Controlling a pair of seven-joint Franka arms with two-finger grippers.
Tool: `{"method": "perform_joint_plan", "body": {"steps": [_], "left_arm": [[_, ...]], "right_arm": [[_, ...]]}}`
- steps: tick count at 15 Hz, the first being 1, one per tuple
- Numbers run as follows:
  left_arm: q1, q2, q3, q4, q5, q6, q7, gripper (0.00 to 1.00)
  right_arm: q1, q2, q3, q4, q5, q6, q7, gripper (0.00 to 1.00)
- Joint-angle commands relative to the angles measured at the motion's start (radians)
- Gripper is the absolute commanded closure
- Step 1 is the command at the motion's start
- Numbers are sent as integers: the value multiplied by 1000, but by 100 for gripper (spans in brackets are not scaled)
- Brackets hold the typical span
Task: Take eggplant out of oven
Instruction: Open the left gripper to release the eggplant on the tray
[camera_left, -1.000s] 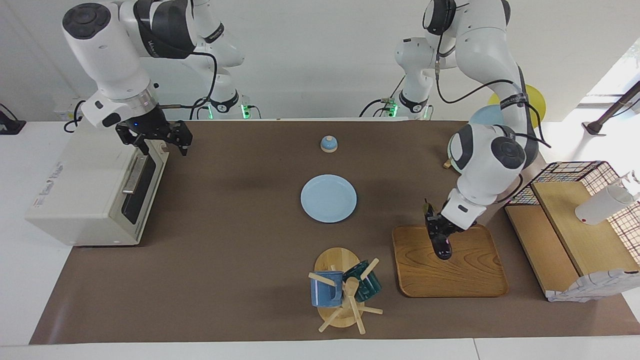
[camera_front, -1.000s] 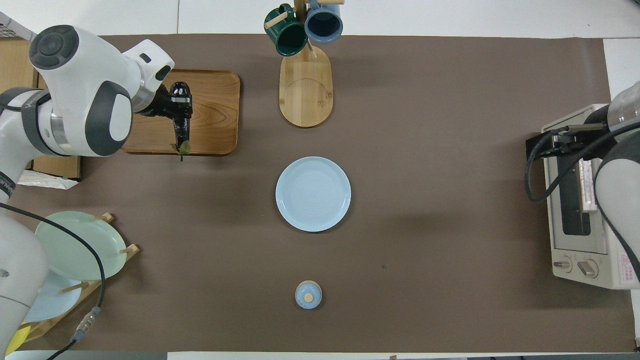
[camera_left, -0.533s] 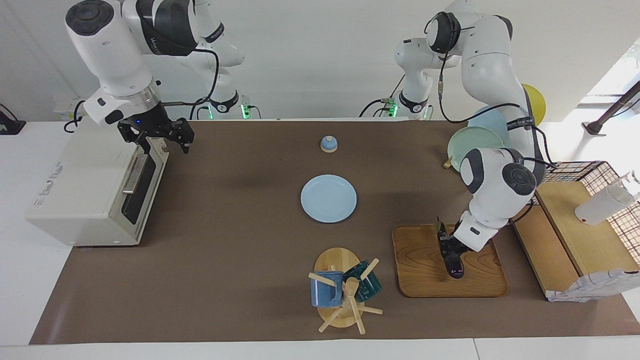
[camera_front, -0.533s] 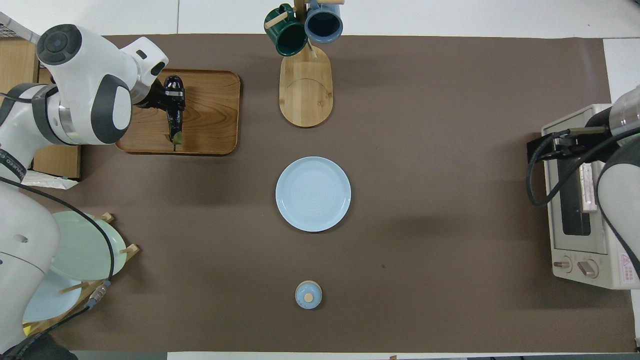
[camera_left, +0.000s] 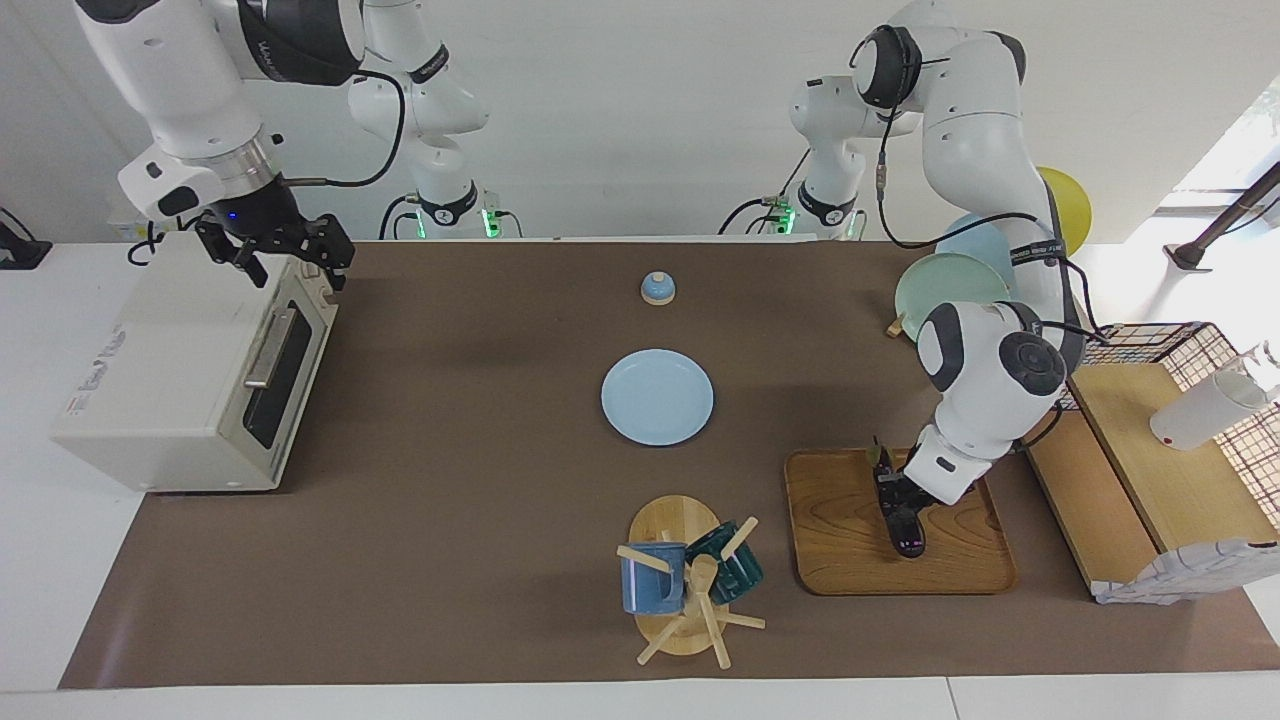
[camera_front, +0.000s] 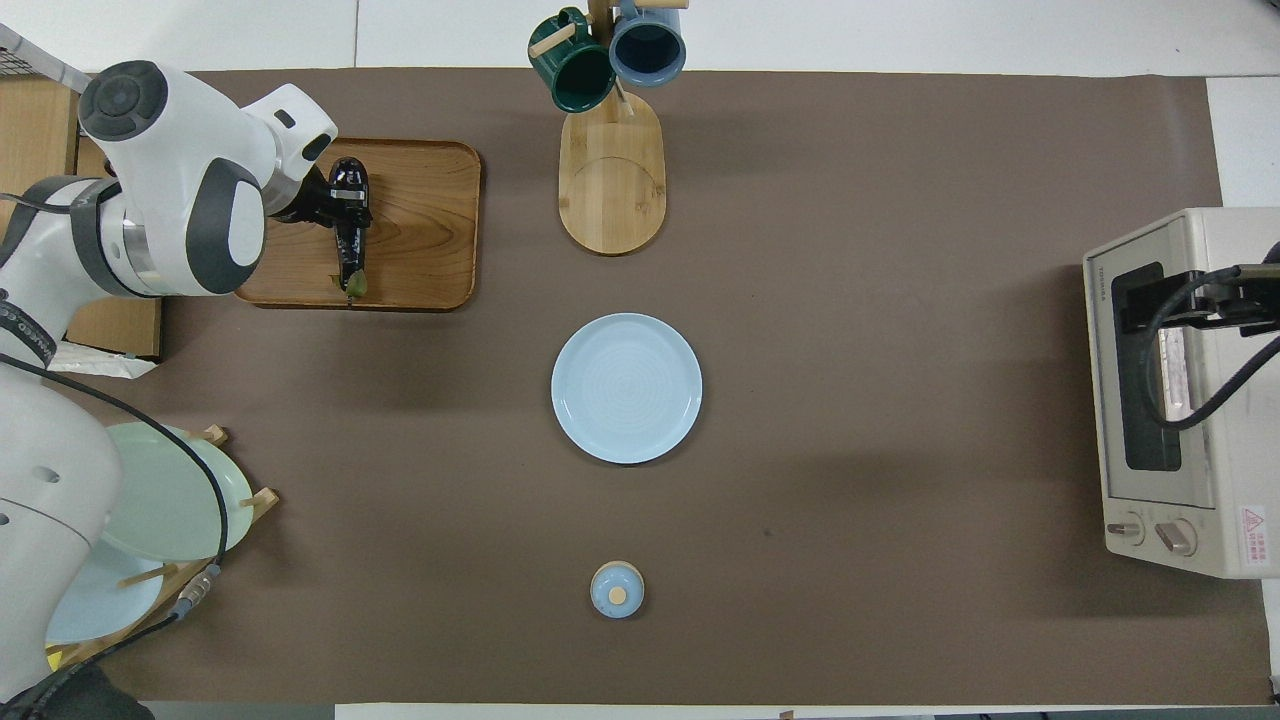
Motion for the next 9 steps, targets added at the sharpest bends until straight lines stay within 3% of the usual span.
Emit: {"method": "perform_joint_plan", "body": {"steps": [1, 4, 9], "left_arm": [[10, -19, -4, -5, 22, -32, 13, 0], [11, -40, -4, 29, 20, -115, 14, 0], [27, -200, -1, 20, 13, -251, -16, 0]], "right_arm": [[-8, -12, 5, -14, 28, -25, -24, 0], [-2, -12, 6, -14, 28, -25, -24, 0], [-13, -12, 6, -14, 28, -25, -24, 0]]}}
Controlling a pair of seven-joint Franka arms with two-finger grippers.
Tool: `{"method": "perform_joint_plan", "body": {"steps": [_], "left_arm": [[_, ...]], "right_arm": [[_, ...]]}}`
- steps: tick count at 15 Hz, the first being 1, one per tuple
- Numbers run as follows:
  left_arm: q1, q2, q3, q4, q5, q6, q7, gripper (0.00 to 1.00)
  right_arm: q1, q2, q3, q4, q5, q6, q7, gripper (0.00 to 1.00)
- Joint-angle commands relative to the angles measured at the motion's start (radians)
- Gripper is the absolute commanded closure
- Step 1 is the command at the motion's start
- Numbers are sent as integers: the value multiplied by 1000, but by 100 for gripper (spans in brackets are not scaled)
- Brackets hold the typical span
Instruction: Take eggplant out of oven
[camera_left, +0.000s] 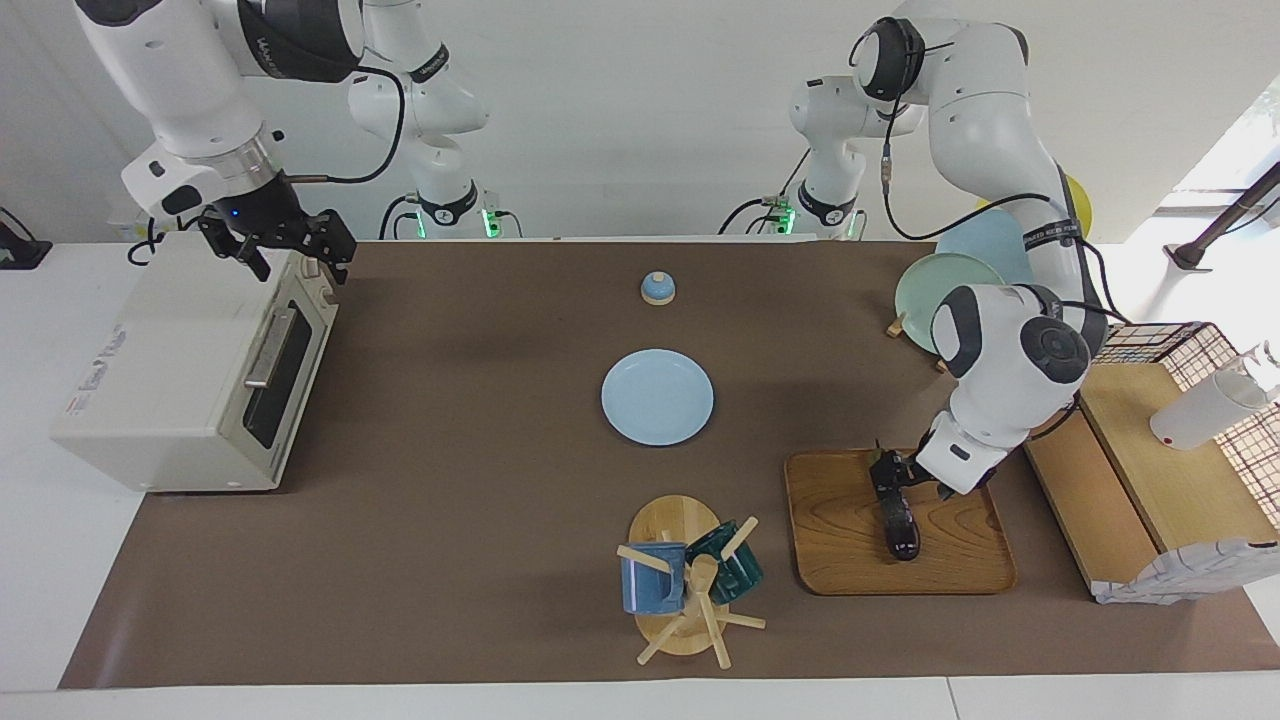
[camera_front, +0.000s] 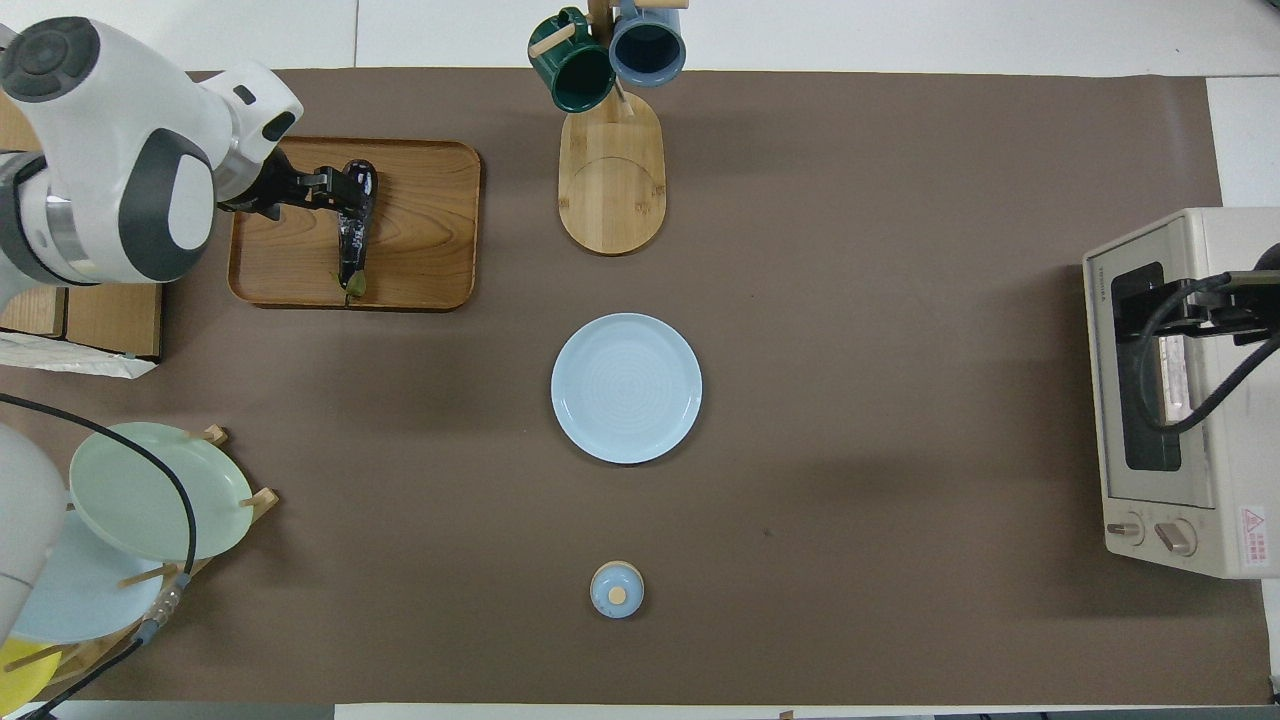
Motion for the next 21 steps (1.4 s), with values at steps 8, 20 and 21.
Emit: {"method": "perform_joint_plan", "body": {"steps": [8, 20, 21], "left_arm": [[45, -394, 7, -49, 15, -375, -54, 0], [6, -531, 7, -190, 12, -444, -55, 0], [4, -534, 7, -189, 11, -461, -55, 0]], "right_arm": [[-14, -12, 3, -11, 28, -9, -24, 0], [-14, -12, 3, -11, 28, -9, -24, 0], [-14, -12, 3, -11, 28, -9, -24, 0]]}}
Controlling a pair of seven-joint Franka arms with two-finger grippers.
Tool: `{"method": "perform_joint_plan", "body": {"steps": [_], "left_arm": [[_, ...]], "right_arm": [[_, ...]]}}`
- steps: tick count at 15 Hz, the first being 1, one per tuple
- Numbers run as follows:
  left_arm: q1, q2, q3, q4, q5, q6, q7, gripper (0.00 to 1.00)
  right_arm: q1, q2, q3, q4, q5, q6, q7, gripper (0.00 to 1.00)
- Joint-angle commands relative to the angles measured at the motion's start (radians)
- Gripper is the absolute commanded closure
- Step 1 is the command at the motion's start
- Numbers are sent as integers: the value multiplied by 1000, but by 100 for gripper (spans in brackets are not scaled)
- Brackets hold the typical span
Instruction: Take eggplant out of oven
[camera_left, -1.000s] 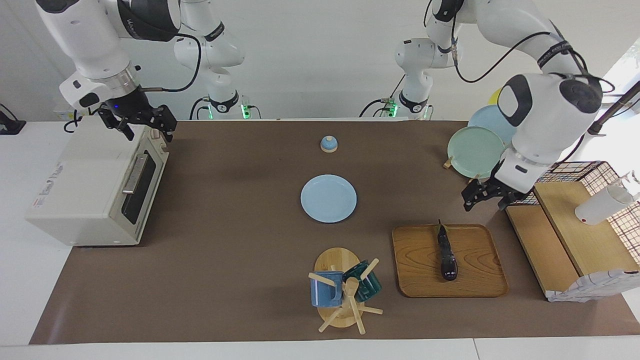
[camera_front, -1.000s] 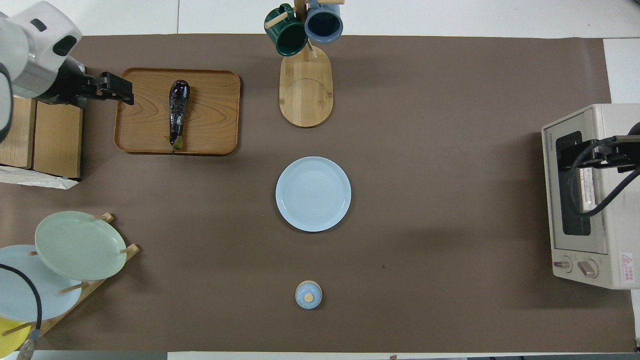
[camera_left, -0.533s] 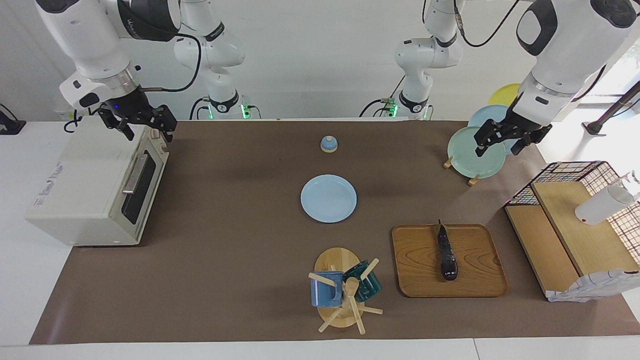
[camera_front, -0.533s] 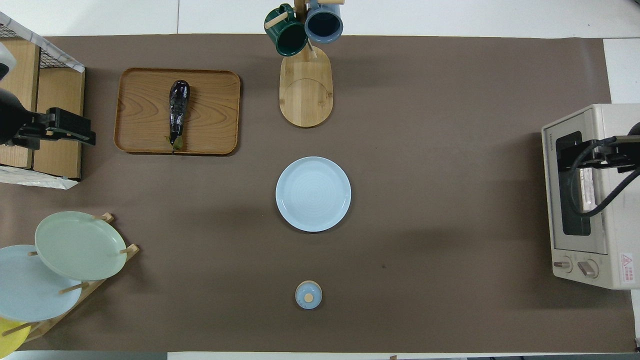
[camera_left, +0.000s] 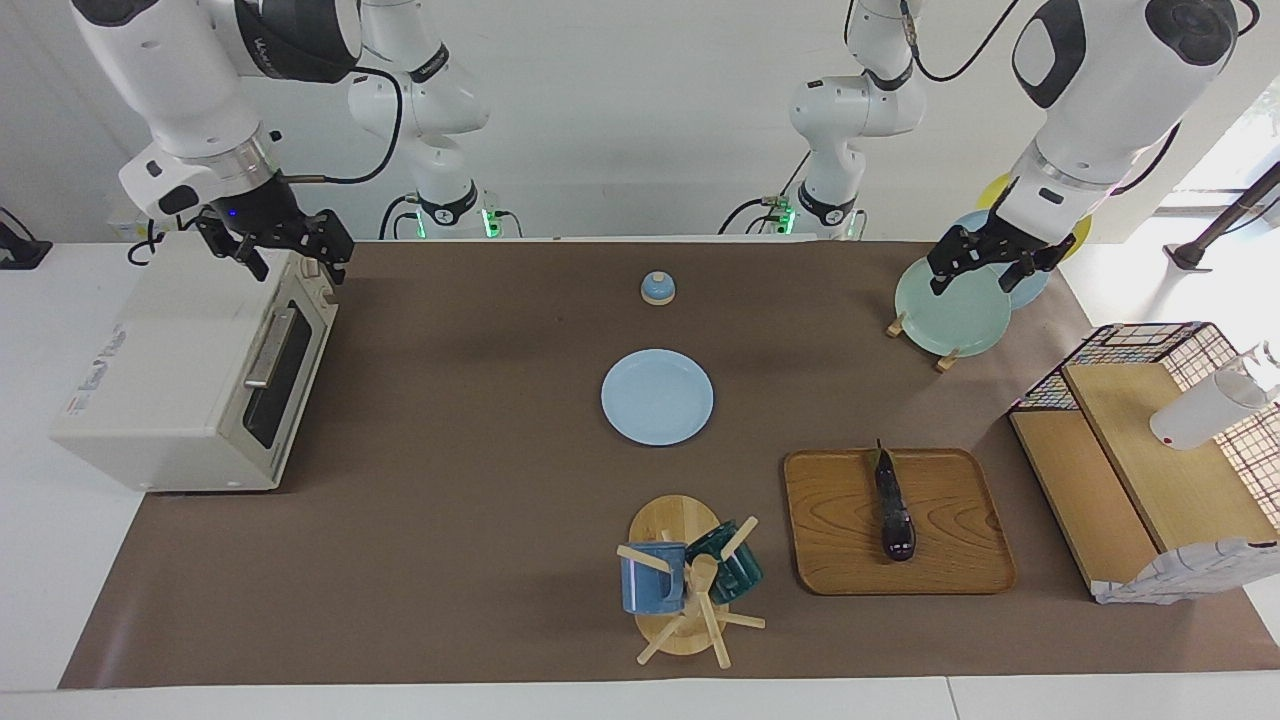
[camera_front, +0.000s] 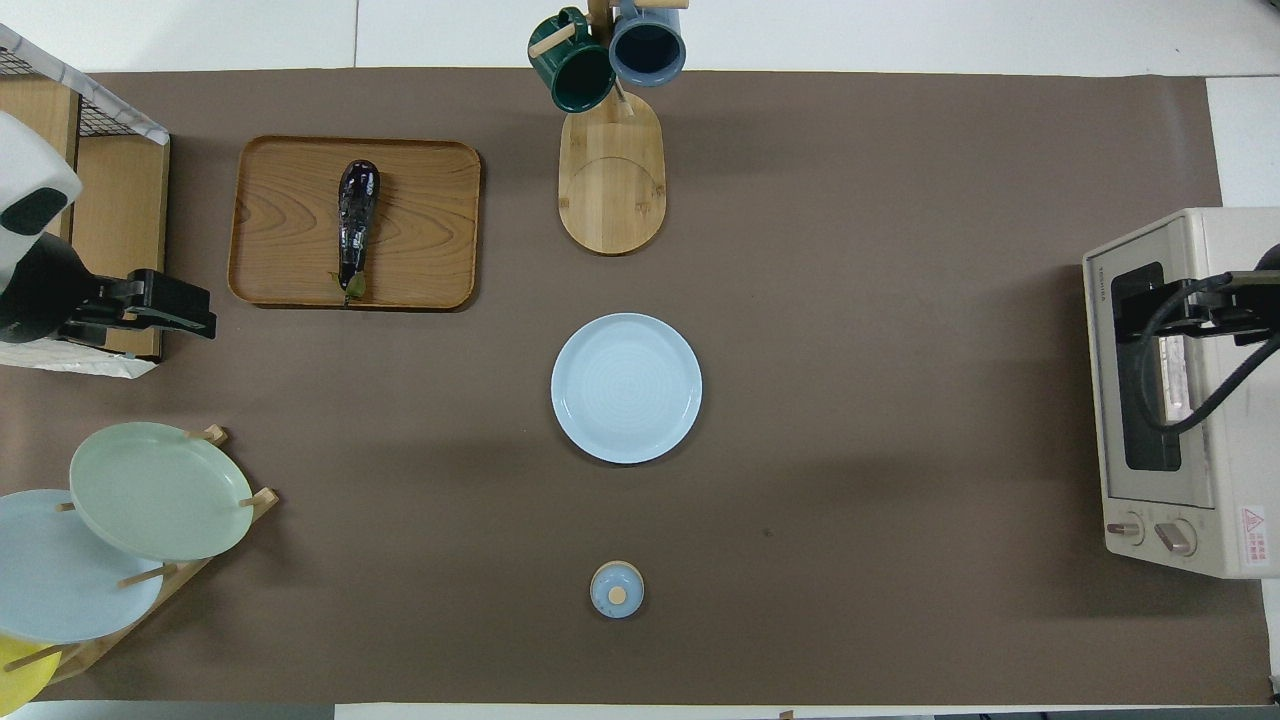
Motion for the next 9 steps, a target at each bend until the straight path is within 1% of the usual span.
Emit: {"method": "perform_joint_plan", "body": {"steps": [1, 9], "left_arm": [[-22, -25, 9, -5, 11, -24, -11, 0], [-22, -23, 7, 3, 11, -24, -11, 0]], "right_arm": [[-14, -12, 3, -11, 28, -9, -24, 0], [-14, -12, 3, -11, 28, -9, -24, 0]]}}
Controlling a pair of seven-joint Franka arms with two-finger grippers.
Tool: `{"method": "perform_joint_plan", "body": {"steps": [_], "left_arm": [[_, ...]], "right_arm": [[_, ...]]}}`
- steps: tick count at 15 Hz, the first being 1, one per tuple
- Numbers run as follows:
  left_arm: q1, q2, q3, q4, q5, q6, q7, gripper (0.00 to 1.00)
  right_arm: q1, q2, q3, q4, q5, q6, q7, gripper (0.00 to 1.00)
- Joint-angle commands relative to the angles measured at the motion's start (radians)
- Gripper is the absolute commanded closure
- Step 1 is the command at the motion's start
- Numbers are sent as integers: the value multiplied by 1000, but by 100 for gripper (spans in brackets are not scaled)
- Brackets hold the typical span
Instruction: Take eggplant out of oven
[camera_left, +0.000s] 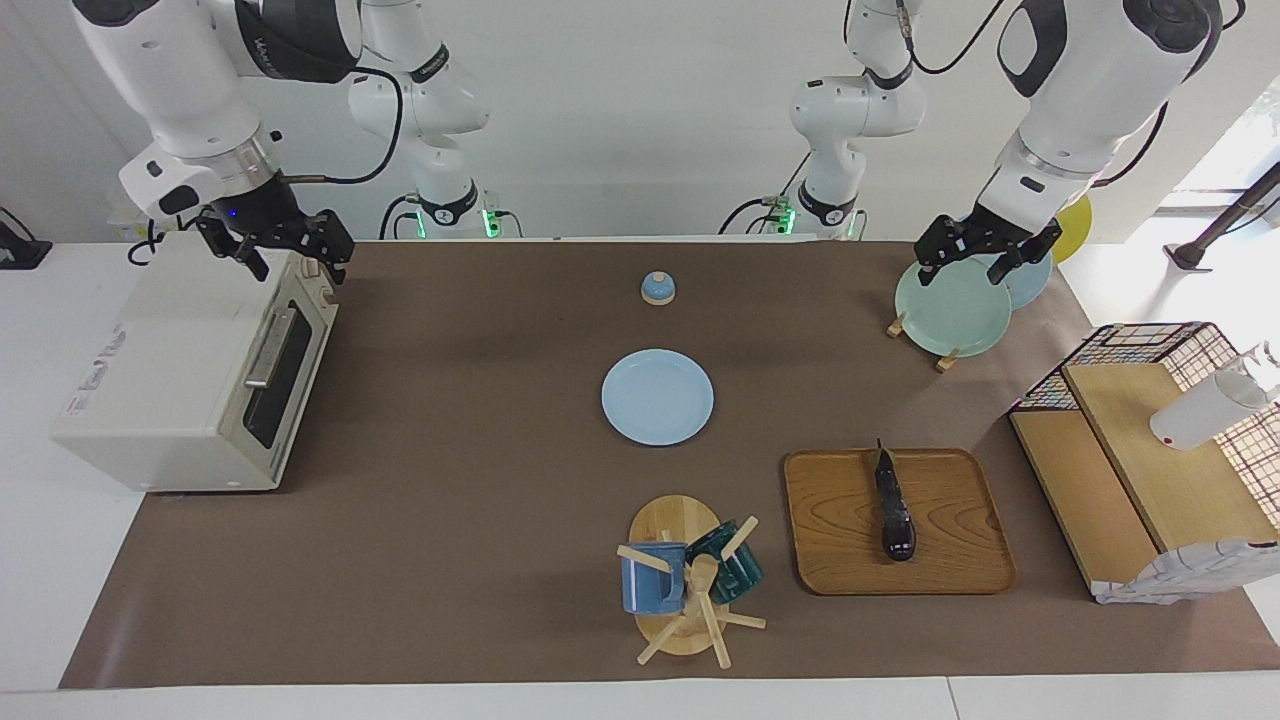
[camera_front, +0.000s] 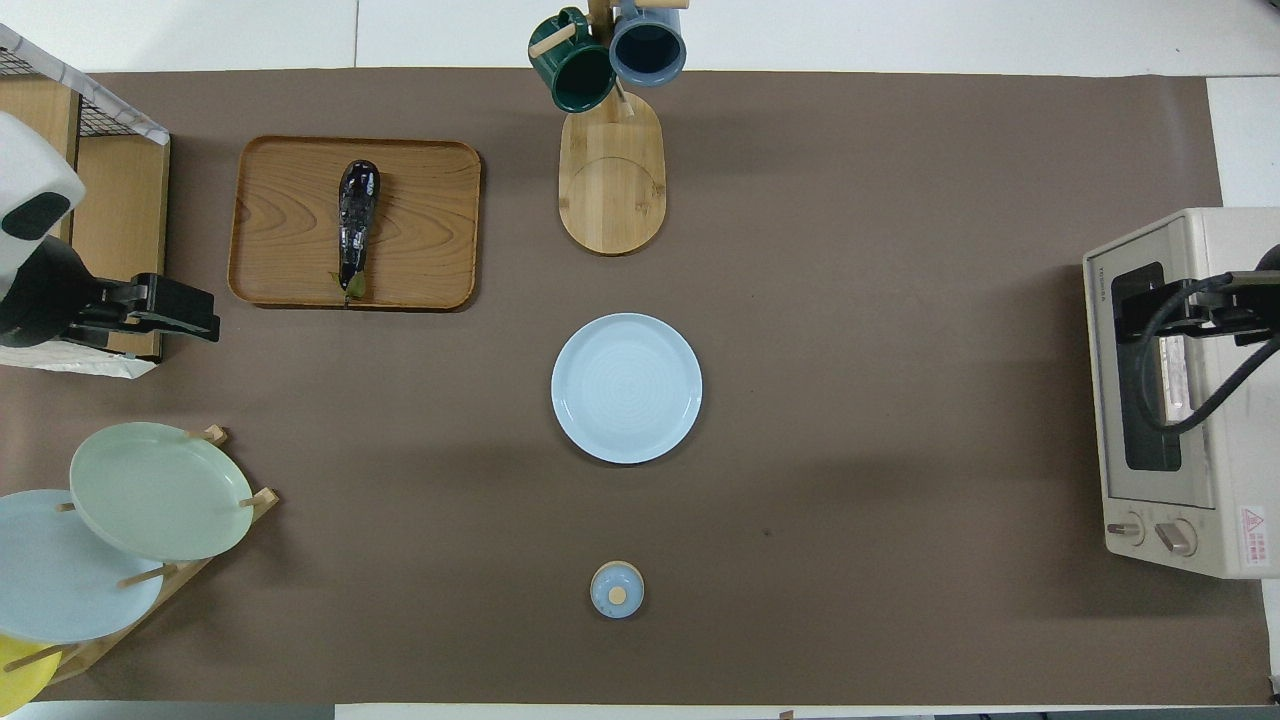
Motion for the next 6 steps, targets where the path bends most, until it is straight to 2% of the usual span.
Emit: {"method": "perform_joint_plan", "body": {"steps": [1, 6], "left_arm": [[-11, -12, 7, 3, 11, -17, -11, 0], [-13, -7, 6, 17, 12, -14, -8, 0]], "right_arm": [[-15, -12, 3, -11, 28, -9, -24, 0], [-14, -12, 3, -11, 28, -9, -24, 0]]}}
